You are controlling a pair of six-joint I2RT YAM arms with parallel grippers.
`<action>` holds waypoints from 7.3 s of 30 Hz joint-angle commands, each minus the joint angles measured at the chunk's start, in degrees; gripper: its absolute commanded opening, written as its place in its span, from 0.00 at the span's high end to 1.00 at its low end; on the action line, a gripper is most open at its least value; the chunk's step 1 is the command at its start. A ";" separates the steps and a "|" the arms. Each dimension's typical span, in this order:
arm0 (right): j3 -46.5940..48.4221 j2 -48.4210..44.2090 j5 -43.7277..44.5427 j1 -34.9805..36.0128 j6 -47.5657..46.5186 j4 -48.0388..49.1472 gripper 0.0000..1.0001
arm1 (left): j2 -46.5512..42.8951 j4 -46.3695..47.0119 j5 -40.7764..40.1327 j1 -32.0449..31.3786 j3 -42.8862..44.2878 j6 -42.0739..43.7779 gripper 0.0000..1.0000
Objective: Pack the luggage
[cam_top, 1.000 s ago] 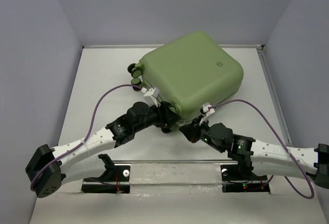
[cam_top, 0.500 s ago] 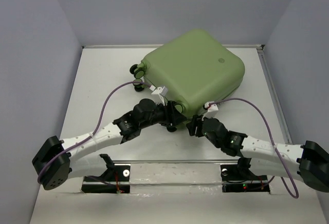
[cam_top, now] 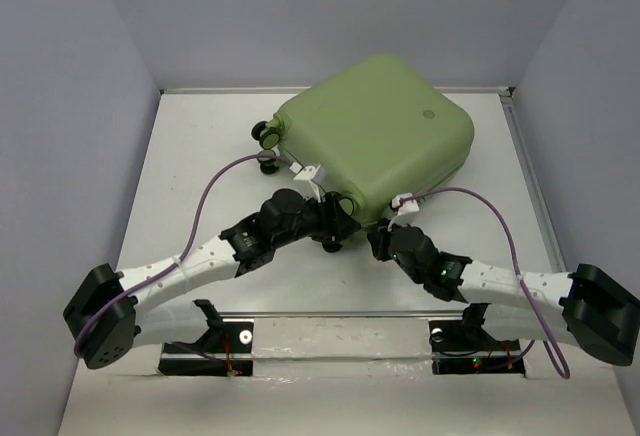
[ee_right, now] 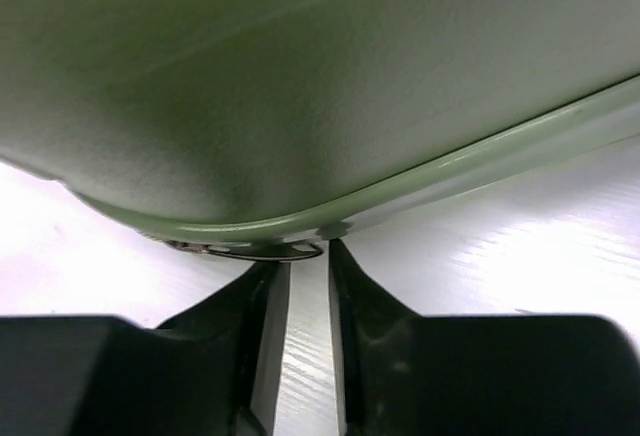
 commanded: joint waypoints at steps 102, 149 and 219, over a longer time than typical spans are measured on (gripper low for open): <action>-1.88 -8.12 -1.91 5.79 4.19 13.40 0.93 | 10.07 5.52 6.73 -2.69 22.41 2.96 0.94; 1.73 2.17 -5.08 11.60 0.86 28.88 0.93 | 20.21 2.01 -0.97 -9.98 41.53 5.15 0.76; 21.93 5.48 -35.81 -45.08 -0.72 -7.71 0.88 | 23.73 -25.50 10.27 28.52 33.07 35.22 0.94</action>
